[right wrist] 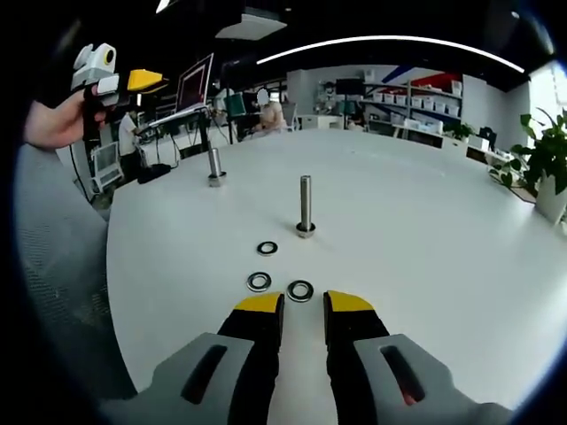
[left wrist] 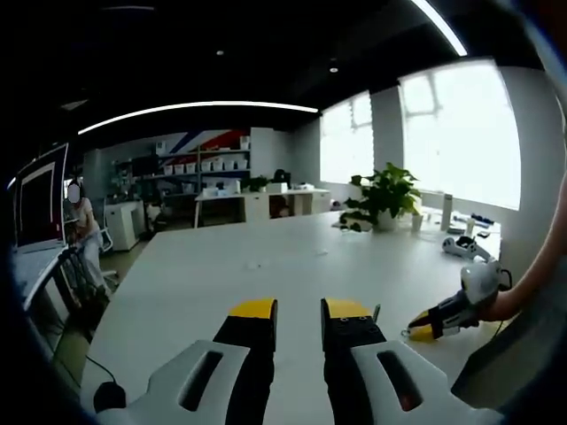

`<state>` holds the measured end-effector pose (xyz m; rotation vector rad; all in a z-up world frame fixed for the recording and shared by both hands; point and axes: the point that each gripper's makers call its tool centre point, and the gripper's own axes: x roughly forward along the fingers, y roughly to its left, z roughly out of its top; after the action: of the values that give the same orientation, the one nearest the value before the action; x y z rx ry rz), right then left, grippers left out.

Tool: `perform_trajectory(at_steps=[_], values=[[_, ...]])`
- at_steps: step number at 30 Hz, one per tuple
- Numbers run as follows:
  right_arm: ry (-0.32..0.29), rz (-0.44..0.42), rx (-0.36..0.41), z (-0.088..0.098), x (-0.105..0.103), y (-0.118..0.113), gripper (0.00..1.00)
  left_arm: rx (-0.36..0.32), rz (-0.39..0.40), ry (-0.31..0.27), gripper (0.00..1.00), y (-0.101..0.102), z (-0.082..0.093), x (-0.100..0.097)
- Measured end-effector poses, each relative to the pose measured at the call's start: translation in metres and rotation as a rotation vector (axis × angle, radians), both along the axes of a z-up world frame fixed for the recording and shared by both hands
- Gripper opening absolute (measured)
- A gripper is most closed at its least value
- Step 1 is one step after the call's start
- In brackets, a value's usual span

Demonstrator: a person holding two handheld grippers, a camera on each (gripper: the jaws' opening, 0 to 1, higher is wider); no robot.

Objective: Place the washer onto the threaded stud by aligning its center hole with the stud, sliding it down to the base, and recovering from edge contact or off-axis alignment until the washer reaches the visible bottom stop.

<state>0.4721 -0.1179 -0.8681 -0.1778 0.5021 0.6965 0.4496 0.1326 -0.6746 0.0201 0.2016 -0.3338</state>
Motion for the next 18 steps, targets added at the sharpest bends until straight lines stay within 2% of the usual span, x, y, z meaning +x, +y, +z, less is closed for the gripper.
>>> perform_trajectory(at_steps=[18], values=[[-0.018,0.010,0.021,-0.0001,0.0036,0.0048,0.19,0.003,0.004,0.007,0.17,0.0007,-0.0020,0.0006]])
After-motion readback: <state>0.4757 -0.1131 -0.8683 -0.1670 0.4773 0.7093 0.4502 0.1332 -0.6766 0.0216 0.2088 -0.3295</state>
